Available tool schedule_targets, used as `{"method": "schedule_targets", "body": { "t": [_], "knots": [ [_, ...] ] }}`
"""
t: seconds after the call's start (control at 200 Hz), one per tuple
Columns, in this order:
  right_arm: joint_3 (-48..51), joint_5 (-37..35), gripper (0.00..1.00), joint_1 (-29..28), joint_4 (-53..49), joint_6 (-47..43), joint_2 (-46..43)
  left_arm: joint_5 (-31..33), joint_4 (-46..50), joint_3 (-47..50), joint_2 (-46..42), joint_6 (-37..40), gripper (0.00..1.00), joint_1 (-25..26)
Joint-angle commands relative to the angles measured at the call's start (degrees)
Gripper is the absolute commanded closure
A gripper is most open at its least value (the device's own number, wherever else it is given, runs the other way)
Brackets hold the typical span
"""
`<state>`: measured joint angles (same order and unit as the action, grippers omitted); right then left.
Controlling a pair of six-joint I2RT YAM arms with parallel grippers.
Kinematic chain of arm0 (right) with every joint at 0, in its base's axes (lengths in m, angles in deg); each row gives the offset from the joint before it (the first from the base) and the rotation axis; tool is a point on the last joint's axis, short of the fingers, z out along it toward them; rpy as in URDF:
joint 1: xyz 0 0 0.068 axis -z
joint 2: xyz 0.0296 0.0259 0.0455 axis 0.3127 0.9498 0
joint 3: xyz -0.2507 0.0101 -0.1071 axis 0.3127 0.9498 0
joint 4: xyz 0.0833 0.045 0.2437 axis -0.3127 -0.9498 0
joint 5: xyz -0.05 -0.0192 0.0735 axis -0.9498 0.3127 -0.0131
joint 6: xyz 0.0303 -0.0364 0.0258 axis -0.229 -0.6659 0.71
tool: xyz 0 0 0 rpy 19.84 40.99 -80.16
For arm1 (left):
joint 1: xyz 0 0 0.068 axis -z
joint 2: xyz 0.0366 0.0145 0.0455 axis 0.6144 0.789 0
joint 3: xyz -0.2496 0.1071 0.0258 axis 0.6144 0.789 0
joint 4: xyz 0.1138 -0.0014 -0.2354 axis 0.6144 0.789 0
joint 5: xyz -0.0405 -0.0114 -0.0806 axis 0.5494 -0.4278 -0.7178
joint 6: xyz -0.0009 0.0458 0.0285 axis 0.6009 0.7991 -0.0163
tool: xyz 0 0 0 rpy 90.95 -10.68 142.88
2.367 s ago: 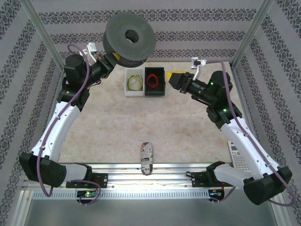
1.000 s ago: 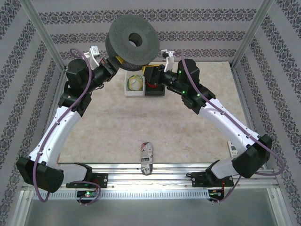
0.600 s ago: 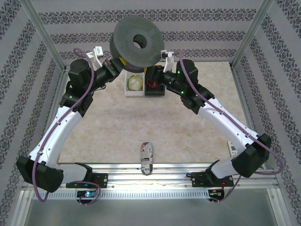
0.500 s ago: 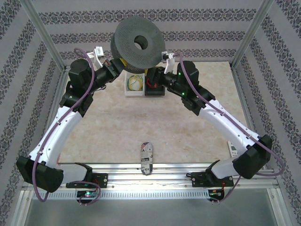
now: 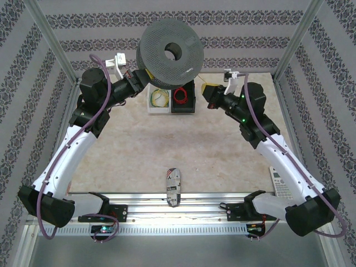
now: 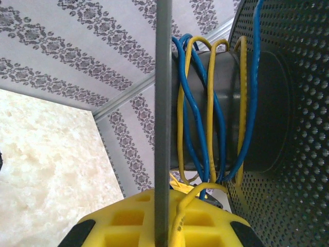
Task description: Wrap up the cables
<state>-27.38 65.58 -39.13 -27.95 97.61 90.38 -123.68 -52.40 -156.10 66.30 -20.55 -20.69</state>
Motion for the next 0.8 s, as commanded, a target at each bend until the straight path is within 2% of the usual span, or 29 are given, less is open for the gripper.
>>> {"method": "schedule_targets", "body": {
  "t": [0.0, 0.09, 0.21, 0.385, 0.485, 0.565, 0.65, 0.739, 0.794],
  "knots": [
    [1.10, 0.80, 1.00, 3.35, -0.66, -1.57, -1.21, -1.37, -7.62, -3.40, -1.60, -1.20, 1.00, -0.17],
    [0.59, 2.27, 1.00, 6.03, -0.36, -2.04, -0.79, -5.58, -6.99, -3.94, -1.53, -0.95, 1.00, -0.22],
    [-0.71, 5.85, 1.00, 9.53, 1.11, -2.43, 0.81, -14.62, -4.62, -5.51, -0.91, 1.14, 1.00, -0.11],
    [-4.22, 11.61, 1.00, 13.31, 1.83, -3.36, 3.83, -23.44, 8.96, -8.13, -1.61, 11.79, 1.00, -0.11],
    [-6.29, 14.16, 1.00, 15.07, 1.85, -3.14, 4.92, -22.52, 19.51, -9.81, -1.59, 19.57, 1.00, -0.14],
    [-7.48, 15.13, 1.00, 15.69, 1.61, -3.10, 4.93, -20.74, 22.90, -9.60, -1.54, 22.60, 1.00, -0.16],
    [-7.59, 16.80, 1.00, 16.15, 1.26, -2.74, 4.13, -19.12, 22.79, -9.07, -1.29, 23.30, 1.00, -0.18],
    [-4.52, 20.06, 1.00, 17.21, 3.18, 0.61, 2.64, -19.46, 18.61, -8.69, -0.63, 21.06, 1.00, -0.33],
    [-1.47, 25.40, 0.80, 18.48, 6.98, 5.45, 2.03, -19.57, 16.20, -9.06, -0.06, 19.86, 1.00, -0.33]
  ]
}}
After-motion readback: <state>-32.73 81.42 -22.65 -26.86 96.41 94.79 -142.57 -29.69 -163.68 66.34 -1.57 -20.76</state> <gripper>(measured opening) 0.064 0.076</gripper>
